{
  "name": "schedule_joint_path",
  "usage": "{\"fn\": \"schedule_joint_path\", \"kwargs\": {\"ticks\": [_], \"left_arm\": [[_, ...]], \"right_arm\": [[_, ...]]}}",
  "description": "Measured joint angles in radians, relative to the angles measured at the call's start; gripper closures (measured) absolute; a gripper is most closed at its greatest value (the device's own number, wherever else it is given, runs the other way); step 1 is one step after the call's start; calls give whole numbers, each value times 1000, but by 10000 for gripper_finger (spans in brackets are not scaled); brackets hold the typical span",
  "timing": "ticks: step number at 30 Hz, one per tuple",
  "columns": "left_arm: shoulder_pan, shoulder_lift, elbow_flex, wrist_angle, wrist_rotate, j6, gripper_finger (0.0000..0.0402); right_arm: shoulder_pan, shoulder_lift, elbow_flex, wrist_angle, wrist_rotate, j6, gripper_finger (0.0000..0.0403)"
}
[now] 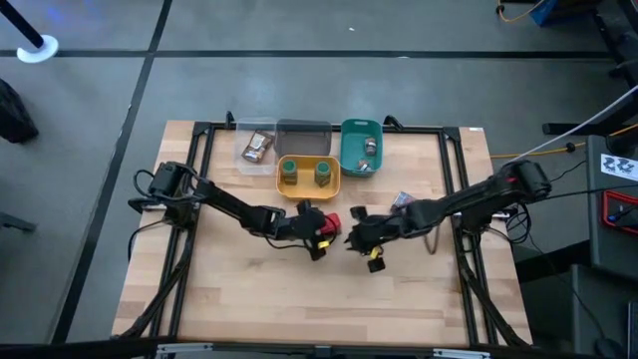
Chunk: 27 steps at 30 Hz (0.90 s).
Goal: Sort spices by type
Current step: Put the bottom red seasoning can into the black transparent bin
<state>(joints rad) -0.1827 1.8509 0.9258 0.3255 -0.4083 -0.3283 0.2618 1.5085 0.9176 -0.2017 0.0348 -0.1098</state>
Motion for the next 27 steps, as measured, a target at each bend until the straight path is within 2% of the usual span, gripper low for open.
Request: {"fn": "schedule_joint_path", "kwargs": {"ticks": [5,14,22,27], "left_arm": [[53,-57,76,-31,22,104,225],[217,-225,238,-262,24,289,225],[468,-266,254,-338,26,312,211],[629,-216,252,-421,101,257,218]], "right_arm": [[0,-145,0,-83,63,-3,320],[0,-342,0,-160,149,0,320],[0,-399,0,-167,170,0,320],[0,-395,-1,-172,183,0,320]]}}
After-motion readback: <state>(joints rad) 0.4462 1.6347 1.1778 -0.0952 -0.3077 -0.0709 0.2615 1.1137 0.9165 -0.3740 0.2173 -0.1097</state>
